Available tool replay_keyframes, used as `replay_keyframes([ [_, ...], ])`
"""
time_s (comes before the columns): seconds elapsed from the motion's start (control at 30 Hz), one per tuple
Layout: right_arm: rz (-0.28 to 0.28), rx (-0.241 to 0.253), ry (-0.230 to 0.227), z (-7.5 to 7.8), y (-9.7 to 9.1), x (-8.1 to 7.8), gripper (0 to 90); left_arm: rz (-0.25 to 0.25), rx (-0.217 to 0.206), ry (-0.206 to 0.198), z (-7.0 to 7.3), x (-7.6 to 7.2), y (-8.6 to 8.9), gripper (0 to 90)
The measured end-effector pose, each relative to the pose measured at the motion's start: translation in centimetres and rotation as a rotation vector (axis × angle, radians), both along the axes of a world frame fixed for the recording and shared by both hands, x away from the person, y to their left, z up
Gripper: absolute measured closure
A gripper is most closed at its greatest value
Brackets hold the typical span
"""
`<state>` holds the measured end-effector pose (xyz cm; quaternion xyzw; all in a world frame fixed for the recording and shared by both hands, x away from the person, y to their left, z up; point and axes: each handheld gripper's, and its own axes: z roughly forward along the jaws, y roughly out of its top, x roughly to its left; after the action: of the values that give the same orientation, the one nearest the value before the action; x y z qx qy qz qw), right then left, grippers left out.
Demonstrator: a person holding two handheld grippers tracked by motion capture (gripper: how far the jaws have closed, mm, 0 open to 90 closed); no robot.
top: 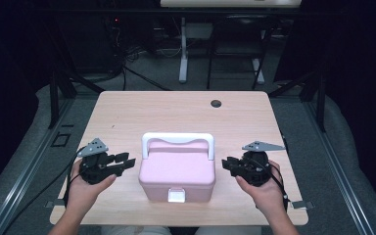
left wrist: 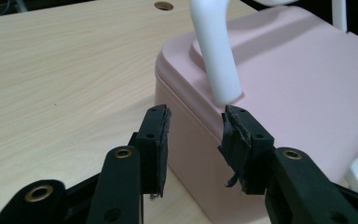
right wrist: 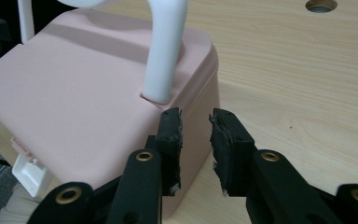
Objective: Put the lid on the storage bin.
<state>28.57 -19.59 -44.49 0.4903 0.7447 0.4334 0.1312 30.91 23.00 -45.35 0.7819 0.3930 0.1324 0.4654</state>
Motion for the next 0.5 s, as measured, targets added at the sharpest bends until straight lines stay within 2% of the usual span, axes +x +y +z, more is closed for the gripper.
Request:
replay_keyframes([
  [0.1,-0.011,0.007,0.000,-0.3,-0.3,0.2,71.9,0.013,-0.026,-0.004,0.2,0.9,-0.1,58.8],
  [0.17,-0.018,0.004,0.004,-0.5,-0.6,0.4,71.5,0.036,-0.016,-0.017,0.1,1.4,-0.2,58.2],
  [0.23,-0.029,0.008,0.011,-0.7,-0.9,0.5,71.2,0.060,-0.018,-0.020,-0.3,1.9,-0.1,58.0],
  [0.33,-0.045,0.008,0.015,-1.2,-1.5,0.8,70.9,0.061,-0.021,0.001,-1.4,2.2,0.2,57.3],
  [0.5,-0.067,0.001,0.028,-2.3,-1.9,1.4,70.0,0.067,-0.015,0.012,-2.9,2.3,0.9,53.1],
])
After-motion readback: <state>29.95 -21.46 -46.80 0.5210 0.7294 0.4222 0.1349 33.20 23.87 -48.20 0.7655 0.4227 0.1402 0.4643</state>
